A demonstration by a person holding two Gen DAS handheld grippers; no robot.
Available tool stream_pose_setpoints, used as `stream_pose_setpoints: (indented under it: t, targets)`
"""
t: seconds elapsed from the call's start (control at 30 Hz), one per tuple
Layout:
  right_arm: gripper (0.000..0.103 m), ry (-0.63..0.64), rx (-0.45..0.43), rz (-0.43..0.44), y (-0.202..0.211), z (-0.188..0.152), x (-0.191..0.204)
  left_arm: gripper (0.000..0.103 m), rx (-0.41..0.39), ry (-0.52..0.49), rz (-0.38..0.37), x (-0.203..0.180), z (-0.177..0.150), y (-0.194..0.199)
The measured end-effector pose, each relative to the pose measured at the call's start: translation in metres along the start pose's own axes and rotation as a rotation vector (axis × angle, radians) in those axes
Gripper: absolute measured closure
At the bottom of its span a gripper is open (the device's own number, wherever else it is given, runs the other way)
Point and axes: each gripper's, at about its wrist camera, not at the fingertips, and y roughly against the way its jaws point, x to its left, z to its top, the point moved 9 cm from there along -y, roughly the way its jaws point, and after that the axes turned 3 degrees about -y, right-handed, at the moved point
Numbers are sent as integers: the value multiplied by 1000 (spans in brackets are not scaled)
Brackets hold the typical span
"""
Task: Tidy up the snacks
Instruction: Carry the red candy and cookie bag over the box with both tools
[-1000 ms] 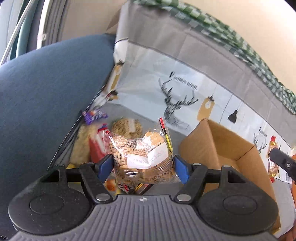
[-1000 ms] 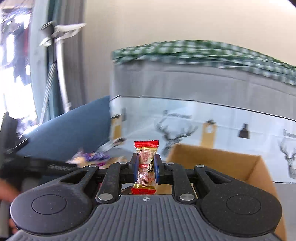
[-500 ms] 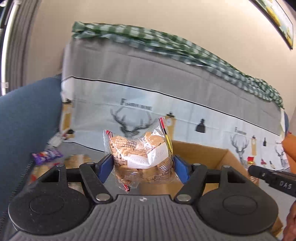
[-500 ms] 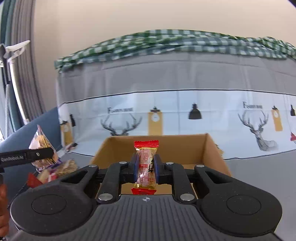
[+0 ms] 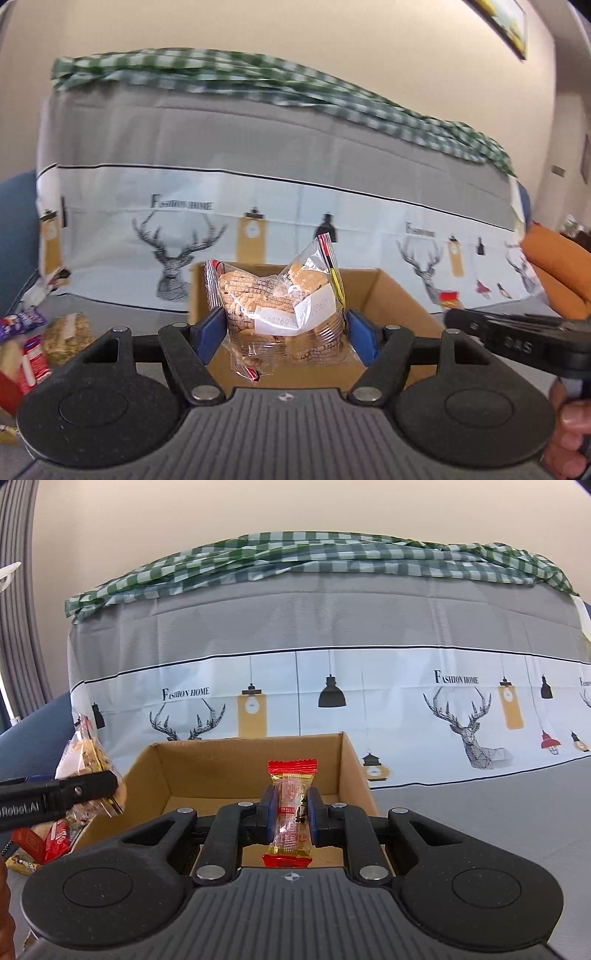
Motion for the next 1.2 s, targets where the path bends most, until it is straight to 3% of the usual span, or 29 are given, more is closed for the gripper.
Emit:
stream_pose_setpoints:
  t: [1.2]
  targets:
    - [86, 10, -1, 3, -1, 0, 4, 28, 2, 22, -53, -4, 0, 2]
